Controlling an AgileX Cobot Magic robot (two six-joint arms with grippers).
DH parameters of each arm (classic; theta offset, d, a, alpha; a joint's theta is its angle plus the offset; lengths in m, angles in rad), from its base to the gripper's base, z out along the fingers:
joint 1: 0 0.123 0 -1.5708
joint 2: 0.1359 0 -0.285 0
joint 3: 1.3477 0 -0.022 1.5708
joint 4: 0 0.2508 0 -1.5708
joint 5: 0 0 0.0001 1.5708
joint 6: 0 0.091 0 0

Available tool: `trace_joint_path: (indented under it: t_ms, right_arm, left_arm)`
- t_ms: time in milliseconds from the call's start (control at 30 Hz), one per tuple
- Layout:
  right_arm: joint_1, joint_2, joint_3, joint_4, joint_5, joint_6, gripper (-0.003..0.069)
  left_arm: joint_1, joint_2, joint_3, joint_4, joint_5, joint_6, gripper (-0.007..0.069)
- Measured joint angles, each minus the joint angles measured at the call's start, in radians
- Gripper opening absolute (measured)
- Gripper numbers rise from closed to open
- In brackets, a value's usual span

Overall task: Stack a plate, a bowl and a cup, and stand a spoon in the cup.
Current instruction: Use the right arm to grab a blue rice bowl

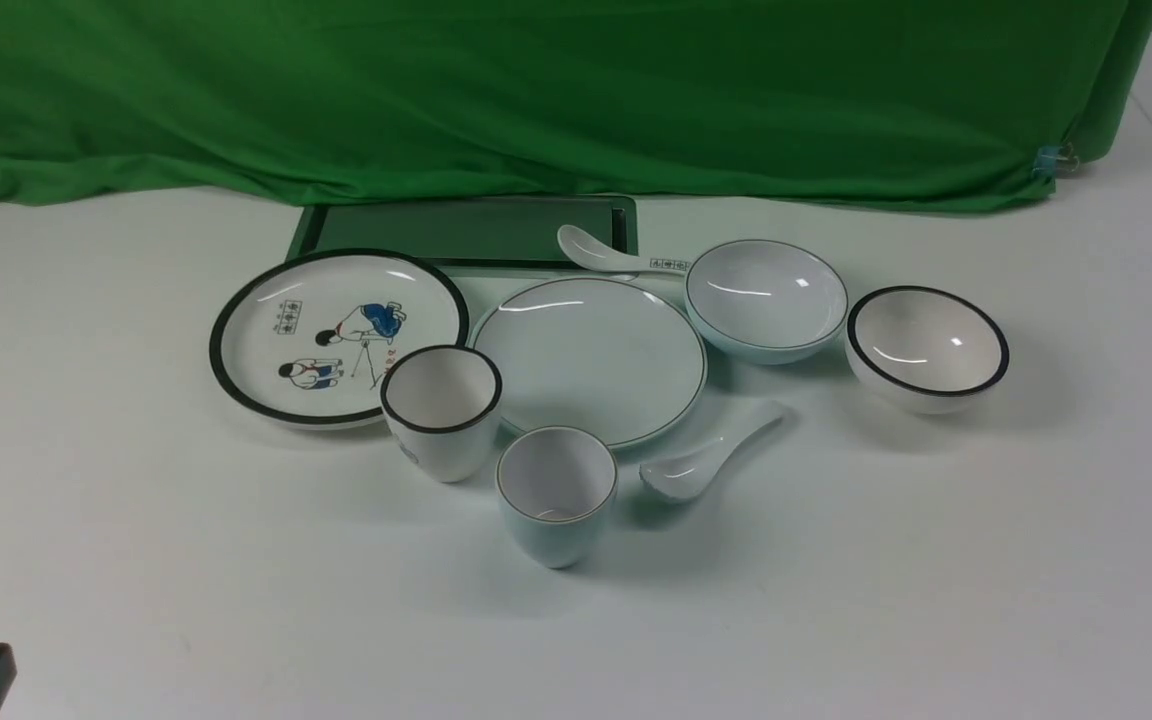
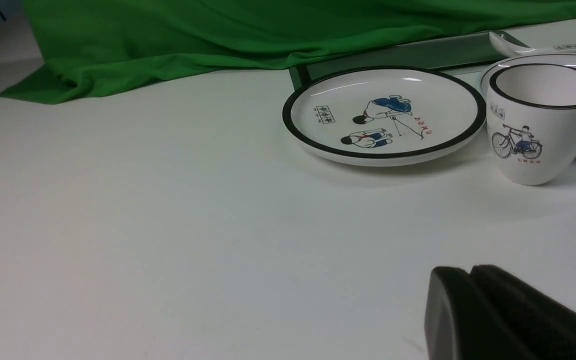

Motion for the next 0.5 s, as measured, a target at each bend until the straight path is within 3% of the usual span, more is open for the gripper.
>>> trace_joint_path:
  t_ms: [233, 500]
  right_arm:
    - [0.0, 0.0, 0.0, 0.0, 0.0, 0.0, 0.0238]
    - [0.0, 0.0, 0.0, 0.0, -0.008, 0.0, 0.0239]
  left_arm:
    - [0.0, 0.0, 0.0, 0.04, -0.016, 0.0, -0.0029]
    - [0.0, 0.0, 0.001, 0.04, -0.191, 0.0, -0.0029]
